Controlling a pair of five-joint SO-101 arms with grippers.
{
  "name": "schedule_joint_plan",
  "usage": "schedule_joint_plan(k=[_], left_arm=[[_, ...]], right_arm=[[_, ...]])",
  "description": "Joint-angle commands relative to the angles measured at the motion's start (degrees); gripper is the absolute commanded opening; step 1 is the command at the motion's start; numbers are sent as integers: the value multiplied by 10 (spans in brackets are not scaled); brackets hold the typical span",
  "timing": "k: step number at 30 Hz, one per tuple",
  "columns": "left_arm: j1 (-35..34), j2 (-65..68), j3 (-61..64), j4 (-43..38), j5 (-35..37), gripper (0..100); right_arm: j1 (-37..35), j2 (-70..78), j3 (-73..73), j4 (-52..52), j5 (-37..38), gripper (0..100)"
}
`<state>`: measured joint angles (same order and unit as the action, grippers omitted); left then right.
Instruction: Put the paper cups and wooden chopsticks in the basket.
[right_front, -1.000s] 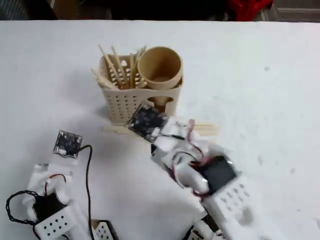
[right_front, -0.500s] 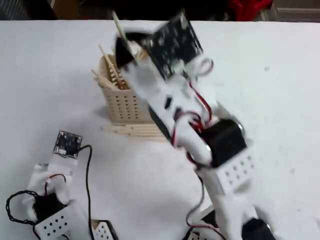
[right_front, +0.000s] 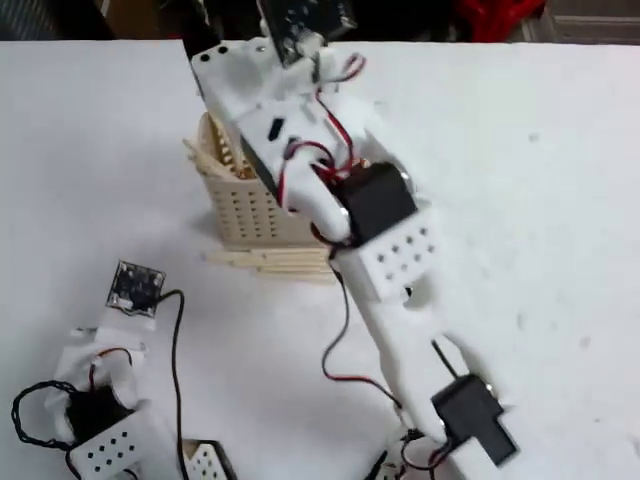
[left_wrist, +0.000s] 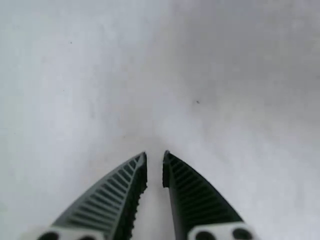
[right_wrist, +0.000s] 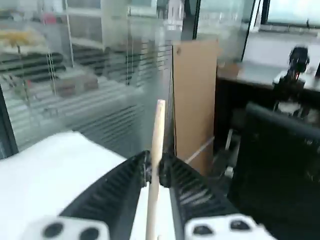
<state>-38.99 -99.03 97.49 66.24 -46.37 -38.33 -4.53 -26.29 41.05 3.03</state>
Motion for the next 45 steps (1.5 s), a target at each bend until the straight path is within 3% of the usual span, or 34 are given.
schedule_joint_plan(k=[1,7,10,17,22,24,27,31,35,40,45], left_arm=[[7,3,-2,4,0,76],[7,3,-2,4,0,76],[7,3,-2,4,0,76],[7,3,-2,4,0,76],[7,3,-2,4,0,76],[7,3,-2,4,0,76],[7,3,-2,4,0,76],[7,3,-2,4,0,76],[7,3,-2,4,0,76],[7,3,-2,4,0,76],[7,3,-2,4,0,76]], right_arm=[[2,4,1,-11,-7,22],[-2,-9,20,23,-8,163],[-4,-31,19,68,-7,172],[3,-147,18,331,0,127],[13,-218,20,540,179,146],[39,-240,32,583,194,152],[138,-295,116,573,206,152],[259,-332,274,569,285,152],[343,-341,445,486,357,154],[390,-294,606,312,382,154],[388,-192,664,143,358,152]])
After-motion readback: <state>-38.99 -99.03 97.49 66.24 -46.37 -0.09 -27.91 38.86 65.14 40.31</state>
